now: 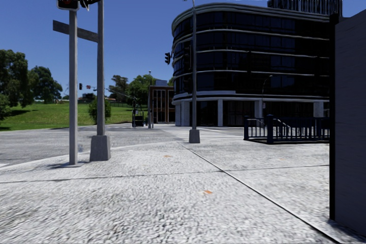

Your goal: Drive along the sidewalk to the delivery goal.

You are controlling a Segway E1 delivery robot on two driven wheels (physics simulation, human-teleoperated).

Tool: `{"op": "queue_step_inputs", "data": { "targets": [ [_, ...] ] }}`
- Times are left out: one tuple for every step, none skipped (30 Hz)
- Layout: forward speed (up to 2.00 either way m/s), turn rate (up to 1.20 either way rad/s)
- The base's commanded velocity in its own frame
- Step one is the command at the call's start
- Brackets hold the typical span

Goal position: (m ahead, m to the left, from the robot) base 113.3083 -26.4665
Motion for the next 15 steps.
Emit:
{"op": "queue_step_inputs", "data": {
  "targets": [
    [2.00,-0.39],
    [2.00,-0.39],
    [2.00,-0.39],
    [2.00,-0.39],
    [2.00,-0.39],
    [2.00,-0.39],
    [2.00,-0.39],
    [2.00,-0.39],
    [2.00,-0.39],
    [2.00,-0.38],
    [2.00,-0.38],
    [2.00,-0.37],
    [2.00,-0.37],
    [2.00,-0.37],
    [2.00,-0.36]
  ]
}}
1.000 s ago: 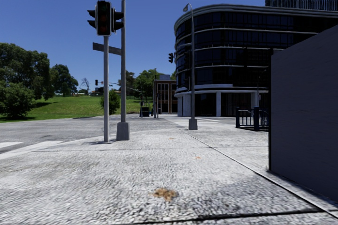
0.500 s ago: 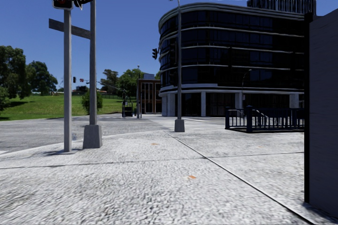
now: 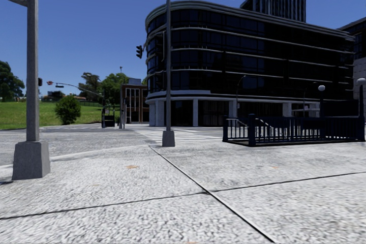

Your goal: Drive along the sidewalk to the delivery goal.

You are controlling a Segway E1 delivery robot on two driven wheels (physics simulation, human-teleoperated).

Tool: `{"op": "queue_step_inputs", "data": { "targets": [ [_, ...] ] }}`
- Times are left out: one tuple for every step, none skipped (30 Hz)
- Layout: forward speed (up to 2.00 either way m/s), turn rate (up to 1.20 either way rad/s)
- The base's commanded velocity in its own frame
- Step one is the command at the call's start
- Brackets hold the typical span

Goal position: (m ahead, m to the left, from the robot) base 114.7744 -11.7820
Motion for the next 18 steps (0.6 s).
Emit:
{"op": "queue_step_inputs", "data": {
  "targets": [
    [2.00,-0.35],
    [2.00,-0.35],
    [2.00,-0.34],
    [2.00,-0.33],
    [2.00,-0.33],
    [2.00,-0.33],
    [2.00,-0.33],
    [2.00,-0.33],
    [2.00,-0.33],
    [2.00,-0.33],
    [2.00,-0.33],
    [2.00,-0.33],
    [2.00,-0.33],
    [2.00,-0.33],
    [2.00,-0.33],
    [2.00,-0.33],
    [2.00,-0.33],
    [2.00,-0.33]
  ]
}}
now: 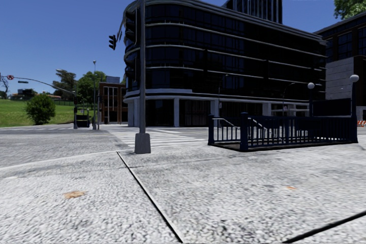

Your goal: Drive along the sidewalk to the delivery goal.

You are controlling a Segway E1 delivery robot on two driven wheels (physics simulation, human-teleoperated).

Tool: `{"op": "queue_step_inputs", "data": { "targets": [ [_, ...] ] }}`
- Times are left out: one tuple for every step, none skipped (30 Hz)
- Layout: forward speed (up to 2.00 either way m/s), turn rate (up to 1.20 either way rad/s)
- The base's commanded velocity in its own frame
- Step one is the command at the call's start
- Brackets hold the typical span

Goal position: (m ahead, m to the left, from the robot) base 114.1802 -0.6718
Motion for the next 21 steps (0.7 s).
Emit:
{"op": "queue_step_inputs", "data": {
  "targets": [
    [2.00,-0.33],
    [2.00,-0.33],
    [2.00,-0.33],
    [2.00,-0.33],
    [2.00,-0.33],
    [2.00,-0.33],
    [2.00,-0.33],
    [2.00,-0.33],
    [2.00,-0.33],
    [2.00,-0.33],
    [2.00,-0.33],
    [2.00,-0.33],
    [2.00,-0.28],
    [2.00,-0.15],
    [2.00,0.00],
    [2.00,0.00],
    [2.00,0.00],
    [2.00,0.00],
    [2.00,0.00],
    [2.00,0.00],
    [2.00,0.00]
  ]
}}
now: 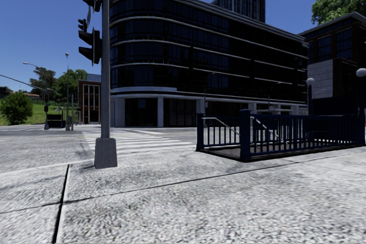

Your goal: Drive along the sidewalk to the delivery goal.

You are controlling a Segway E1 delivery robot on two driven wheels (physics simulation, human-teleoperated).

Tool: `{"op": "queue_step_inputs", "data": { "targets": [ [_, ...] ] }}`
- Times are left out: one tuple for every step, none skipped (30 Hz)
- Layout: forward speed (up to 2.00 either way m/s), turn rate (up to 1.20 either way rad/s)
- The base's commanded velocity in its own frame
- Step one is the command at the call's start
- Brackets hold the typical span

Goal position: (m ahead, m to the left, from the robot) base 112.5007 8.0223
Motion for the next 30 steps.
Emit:
{"op": "queue_step_inputs", "data": {
  "targets": [
    [2.00,0.00],
    [2.00,0.00],
    [2.00,0.00],
    [2.00,0.00],
    [2.00,0.00],
    [2.00,0.00],
    [2.00,0.00],
    [2.00,0.00],
    [2.00,0.00],
    [2.00,0.00],
    [2.00,0.00],
    [2.00,0.00],
    [2.00,0.01],
    [2.00,0.19],
    [2.00,0.30],
    [2.00,0.33],
    [2.00,0.35],
    [2.00,0.35],
    [2.00,0.35],
    [2.00,0.36],
    [2.00,0.36],
    [2.00,0.36],
    [2.00,0.36],
    [2.00,0.36],
    [2.00,0.36],
    [2.00,0.36],
    [2.00,0.36],
    [2.00,0.36],
    [2.00,0.36],
    [2.00,0.36]
  ]
}}
